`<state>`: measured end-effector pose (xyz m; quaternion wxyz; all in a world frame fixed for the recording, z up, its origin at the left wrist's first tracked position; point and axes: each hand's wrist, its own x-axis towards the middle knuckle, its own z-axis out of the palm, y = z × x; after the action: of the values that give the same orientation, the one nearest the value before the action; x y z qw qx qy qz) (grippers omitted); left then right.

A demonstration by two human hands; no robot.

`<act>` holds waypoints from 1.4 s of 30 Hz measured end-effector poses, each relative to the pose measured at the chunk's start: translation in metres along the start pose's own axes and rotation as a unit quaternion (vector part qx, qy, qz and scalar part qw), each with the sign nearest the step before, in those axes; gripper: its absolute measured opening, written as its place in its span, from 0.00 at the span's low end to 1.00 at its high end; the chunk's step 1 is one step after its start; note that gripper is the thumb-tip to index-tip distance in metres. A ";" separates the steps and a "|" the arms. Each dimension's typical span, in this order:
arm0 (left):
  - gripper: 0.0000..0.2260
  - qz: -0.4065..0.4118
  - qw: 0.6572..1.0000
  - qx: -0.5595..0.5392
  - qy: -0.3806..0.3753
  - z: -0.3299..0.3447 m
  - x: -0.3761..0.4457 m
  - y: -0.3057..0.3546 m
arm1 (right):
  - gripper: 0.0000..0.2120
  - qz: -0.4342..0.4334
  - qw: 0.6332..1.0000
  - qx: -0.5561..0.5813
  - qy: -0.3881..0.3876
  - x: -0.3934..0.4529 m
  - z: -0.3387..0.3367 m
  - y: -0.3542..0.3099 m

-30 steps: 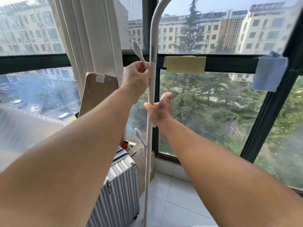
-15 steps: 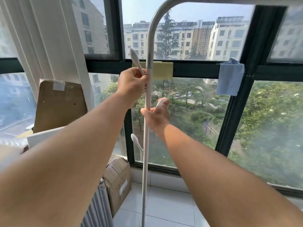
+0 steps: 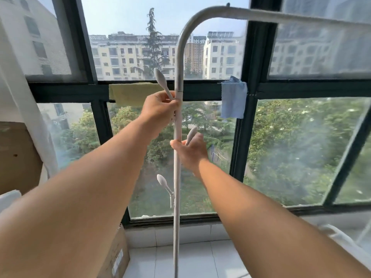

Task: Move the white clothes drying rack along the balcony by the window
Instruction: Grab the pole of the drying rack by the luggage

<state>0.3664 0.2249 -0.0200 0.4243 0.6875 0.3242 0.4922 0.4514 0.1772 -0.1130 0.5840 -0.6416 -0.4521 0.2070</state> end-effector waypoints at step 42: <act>0.16 0.053 0.952 -0.067 -0.293 0.159 0.169 -0.051 | 0.15 0.030 0.955 -0.160 0.247 0.161 -0.068 0.092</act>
<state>0.5674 0.3506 -0.0234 0.5190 0.7874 0.1148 0.3121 0.6181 0.2798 -0.1411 0.5606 -0.7711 -0.3014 -0.0154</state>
